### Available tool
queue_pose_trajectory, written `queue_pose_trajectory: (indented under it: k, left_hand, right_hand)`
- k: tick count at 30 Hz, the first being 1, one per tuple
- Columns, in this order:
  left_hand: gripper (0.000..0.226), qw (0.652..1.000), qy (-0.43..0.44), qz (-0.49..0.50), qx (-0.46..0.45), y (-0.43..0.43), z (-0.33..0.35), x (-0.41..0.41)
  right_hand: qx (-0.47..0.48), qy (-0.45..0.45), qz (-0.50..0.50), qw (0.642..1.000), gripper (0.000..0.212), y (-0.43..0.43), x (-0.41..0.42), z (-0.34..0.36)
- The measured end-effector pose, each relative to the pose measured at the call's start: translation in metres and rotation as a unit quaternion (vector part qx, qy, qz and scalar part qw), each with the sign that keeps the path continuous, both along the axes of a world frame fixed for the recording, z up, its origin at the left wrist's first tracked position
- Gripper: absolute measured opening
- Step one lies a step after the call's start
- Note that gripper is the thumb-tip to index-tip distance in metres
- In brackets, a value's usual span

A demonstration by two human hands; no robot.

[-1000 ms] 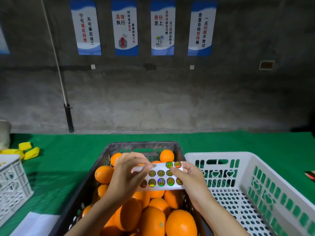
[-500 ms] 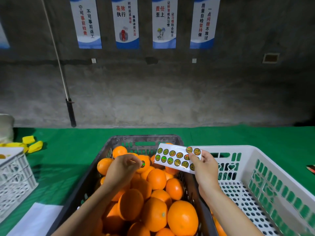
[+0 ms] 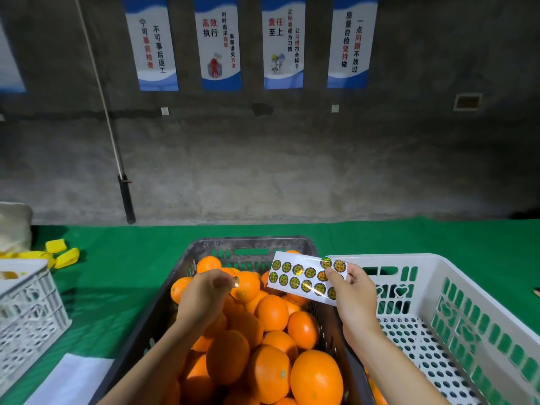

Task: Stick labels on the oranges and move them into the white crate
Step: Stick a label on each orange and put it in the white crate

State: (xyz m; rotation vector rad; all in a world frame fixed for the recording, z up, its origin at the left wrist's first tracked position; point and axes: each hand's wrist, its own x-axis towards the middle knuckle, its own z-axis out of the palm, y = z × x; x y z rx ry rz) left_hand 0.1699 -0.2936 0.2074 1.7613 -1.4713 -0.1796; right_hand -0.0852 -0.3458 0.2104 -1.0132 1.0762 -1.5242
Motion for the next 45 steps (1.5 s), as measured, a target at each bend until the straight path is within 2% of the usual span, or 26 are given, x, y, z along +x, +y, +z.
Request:
queue_pose_trajectory:
  k: [3, 6, 9, 12, 16, 19, 23, 25, 27, 30, 32, 34, 37, 39, 40, 42, 44, 45]
  left_hand:
    - [0.046, 0.999, 0.025, 0.000, -0.023, -0.003, 0.006, 0.007]
    - [0.039, 0.999, 0.019, -0.037, -0.008, -0.003, 0.014, 0.004]
    - [0.024, 0.995, -0.001, -0.044, 0.092, -0.018, 0.022, 0.002]
    - [0.022, 0.991, 0.000, -0.018, 0.130, -0.039, 0.025, -0.001]
    - [0.018, 0.989, -0.062, 0.011, 0.131, -0.048, 0.007, -0.003]
    - [0.014, 0.992, -0.035, 0.054, 0.105, -0.046, -0.004, -0.003]
    - [0.010, 0.991, -0.067, 0.079, 0.083, -0.047, -0.010, -0.007]
    - [0.022, 0.992, -0.060, 0.092, 0.062, -0.047, -0.014, -0.003]
    - [0.037, 0.991, -0.073, 0.076, 0.083, -0.051, -0.019, 0.001]
    - [0.069, 0.959, -0.190, 0.012, 0.208, -0.058, -0.027, 0.005]
    - [0.087, 0.944, -0.232, 0.003, 0.236, -0.061, -0.029, 0.004]
    - [0.094, 0.931, -0.275, 0.020, 0.239, -0.065, -0.030, 0.003]
    - [0.087, 0.915, -0.326, 0.044, 0.234, -0.065, -0.033, -0.003]
    - [0.079, 0.941, -0.279, 0.064, 0.180, -0.060, -0.029, -0.005]
    - [0.073, 0.962, -0.235, 0.071, 0.121, -0.056, -0.025, -0.004]
    - [0.056, 0.996, -0.084, 0.028, -0.015, -0.046, -0.012, -0.001]
    - [0.047, 0.988, 0.098, -0.047, -0.108, -0.033, 0.007, -0.007]
    - [0.049, 0.977, 0.154, -0.066, -0.135, -0.027, 0.016, -0.012]
  right_hand:
    - [0.001, -0.008, 0.006, 1.000, 0.013, 0.000, 0.001, 0.000]
    - [0.003, -0.005, 0.007, 1.000, 0.011, 0.000, 0.001, 0.000]
    - [0.005, -0.011, 0.005, 1.000, 0.010, 0.000, 0.001, -0.001]
    - [0.008, -0.016, 0.001, 1.000, 0.010, 0.000, 0.001, 0.000]
    - [0.010, -0.024, 0.004, 1.000, 0.010, -0.001, 0.000, -0.003]
    - [0.010, -0.032, 0.016, 0.999, 0.010, -0.002, -0.001, -0.003]
    - [0.011, -0.019, 0.014, 1.000, 0.011, -0.001, 0.000, -0.004]
    - [0.007, -0.023, 0.017, 1.000, 0.011, 0.000, 0.000, -0.003]
    - [0.007, -0.024, 0.019, 1.000, 0.012, 0.000, 0.000, -0.002]
    - [0.007, -0.028, 0.016, 0.999, 0.013, 0.000, 0.000, -0.003]
    - [0.006, -0.027, 0.020, 0.999, 0.013, 0.000, 0.000, -0.003]
    - [0.004, -0.028, 0.023, 0.999, 0.012, 0.001, 0.000, -0.002]
    - [0.001, -0.024, 0.023, 0.999, 0.012, 0.000, 0.000, -0.003]
    - [0.001, -0.020, 0.024, 0.999, 0.012, -0.001, 0.000, -0.003]
    - [0.001, -0.020, 0.025, 0.999, 0.012, -0.001, 0.000, -0.003]
    - [0.001, -0.012, 0.023, 1.000, 0.012, -0.001, 0.001, -0.003]
    - [-0.001, 0.011, 0.022, 1.000, 0.012, -0.001, 0.001, -0.002]
    - [-0.005, 0.025, 0.025, 0.999, 0.013, 0.000, 0.001, -0.002]
